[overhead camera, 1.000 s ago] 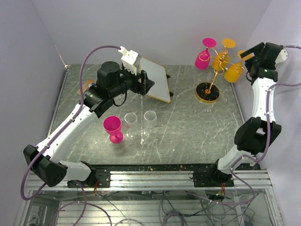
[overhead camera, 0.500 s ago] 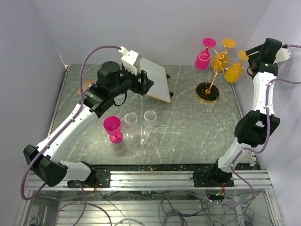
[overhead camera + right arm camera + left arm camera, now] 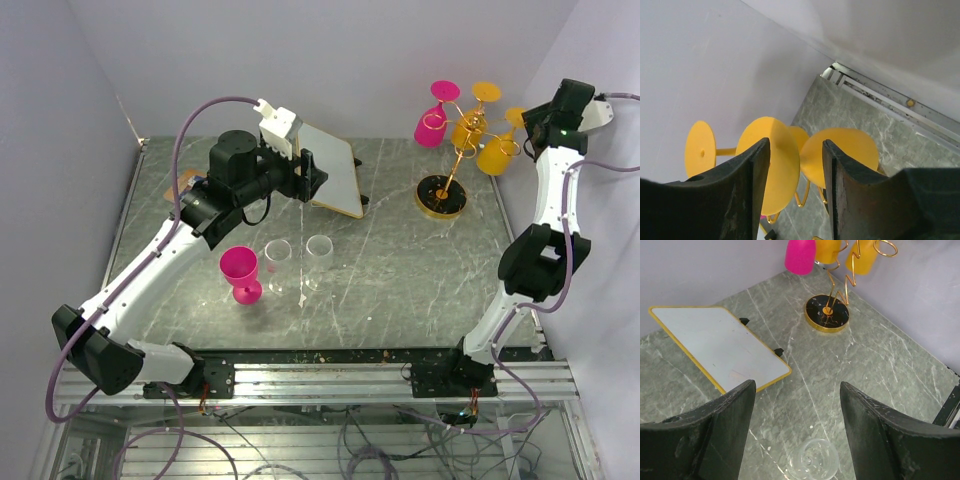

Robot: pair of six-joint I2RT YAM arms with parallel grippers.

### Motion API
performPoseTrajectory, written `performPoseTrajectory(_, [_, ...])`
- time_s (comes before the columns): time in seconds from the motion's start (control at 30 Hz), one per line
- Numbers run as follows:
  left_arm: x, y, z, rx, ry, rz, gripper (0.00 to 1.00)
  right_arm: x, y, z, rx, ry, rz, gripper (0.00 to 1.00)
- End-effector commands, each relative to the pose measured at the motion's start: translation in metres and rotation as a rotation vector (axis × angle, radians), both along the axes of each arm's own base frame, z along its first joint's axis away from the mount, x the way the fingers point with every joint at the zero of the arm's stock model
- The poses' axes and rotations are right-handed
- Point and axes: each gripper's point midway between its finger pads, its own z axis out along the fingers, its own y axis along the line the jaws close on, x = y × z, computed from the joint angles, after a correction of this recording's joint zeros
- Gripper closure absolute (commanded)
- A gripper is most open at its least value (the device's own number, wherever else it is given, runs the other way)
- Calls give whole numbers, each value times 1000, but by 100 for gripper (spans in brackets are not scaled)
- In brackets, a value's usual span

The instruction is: Take the wine glass off the wine glass rack

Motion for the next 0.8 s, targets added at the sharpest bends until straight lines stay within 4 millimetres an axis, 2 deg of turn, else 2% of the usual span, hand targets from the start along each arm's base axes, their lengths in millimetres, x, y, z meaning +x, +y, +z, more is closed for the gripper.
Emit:
performPoseTrajectory(0.0, [7,3,6,-7,-34,21,22,5,-4,0,5,-5,4,56])
performPoseTrajectory(0.33, [7,2,5,-9,-31,17,22,8,-3,-6,17,4,13,76])
performPoseTrajectory(0.77, [6,2,6,-10,-32,14,22,3,1,14,24,-50,14,100])
